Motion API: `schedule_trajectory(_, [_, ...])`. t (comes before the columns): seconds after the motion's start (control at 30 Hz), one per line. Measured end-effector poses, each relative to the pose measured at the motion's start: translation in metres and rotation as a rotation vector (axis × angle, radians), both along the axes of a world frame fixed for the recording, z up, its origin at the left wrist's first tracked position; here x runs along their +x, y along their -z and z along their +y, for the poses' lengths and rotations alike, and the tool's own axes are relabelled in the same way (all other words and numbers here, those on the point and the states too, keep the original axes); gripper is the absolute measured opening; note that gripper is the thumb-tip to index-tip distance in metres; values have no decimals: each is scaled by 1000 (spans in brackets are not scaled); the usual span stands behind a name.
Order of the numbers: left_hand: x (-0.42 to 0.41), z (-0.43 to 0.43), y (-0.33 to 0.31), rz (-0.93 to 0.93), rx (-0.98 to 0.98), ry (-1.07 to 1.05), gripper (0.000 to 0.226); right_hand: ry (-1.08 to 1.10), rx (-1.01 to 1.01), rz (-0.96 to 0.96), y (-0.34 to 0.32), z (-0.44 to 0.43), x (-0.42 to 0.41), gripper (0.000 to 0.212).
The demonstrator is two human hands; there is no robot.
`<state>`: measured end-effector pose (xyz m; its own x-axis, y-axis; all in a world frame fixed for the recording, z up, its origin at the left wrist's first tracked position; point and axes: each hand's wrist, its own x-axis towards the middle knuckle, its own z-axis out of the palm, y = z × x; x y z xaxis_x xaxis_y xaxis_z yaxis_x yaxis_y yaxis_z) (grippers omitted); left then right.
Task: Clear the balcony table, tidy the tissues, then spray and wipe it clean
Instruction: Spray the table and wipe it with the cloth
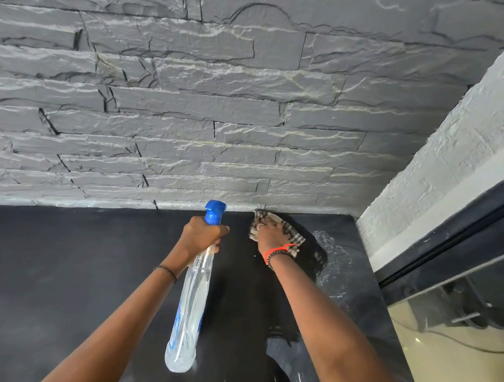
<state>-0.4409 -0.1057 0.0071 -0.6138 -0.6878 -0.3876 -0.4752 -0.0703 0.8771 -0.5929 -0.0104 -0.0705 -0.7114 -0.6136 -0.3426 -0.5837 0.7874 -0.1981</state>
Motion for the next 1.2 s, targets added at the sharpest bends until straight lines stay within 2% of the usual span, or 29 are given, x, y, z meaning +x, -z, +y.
schedule_trajectory(0.13, [-6,12,-4,-8,-10,29,22,107,27,34,-5,48,-20,45])
schedule_trajectory(0.23, [-18,24,-9,-20,-10,61,21,135,14,71,2,84,-5,50])
schedule_trajectory(0.53, [-76,87,-21,-45,-12,254,17,84,0,66,6,127,56,55])
schedule_trajectory(0.77, [-105,127,-30,-56,-28,338,21,101,-38,-18,-1,131,61,44])
schedule_trajectory(0.9, [-111,132,-33,-28,-12,362,19,152,-56,-47,-9,133,63,48])
schedule_trajectory(1.2, [-106,112,-30,22,2,361,19,46,-62,65,8,130,55,40])
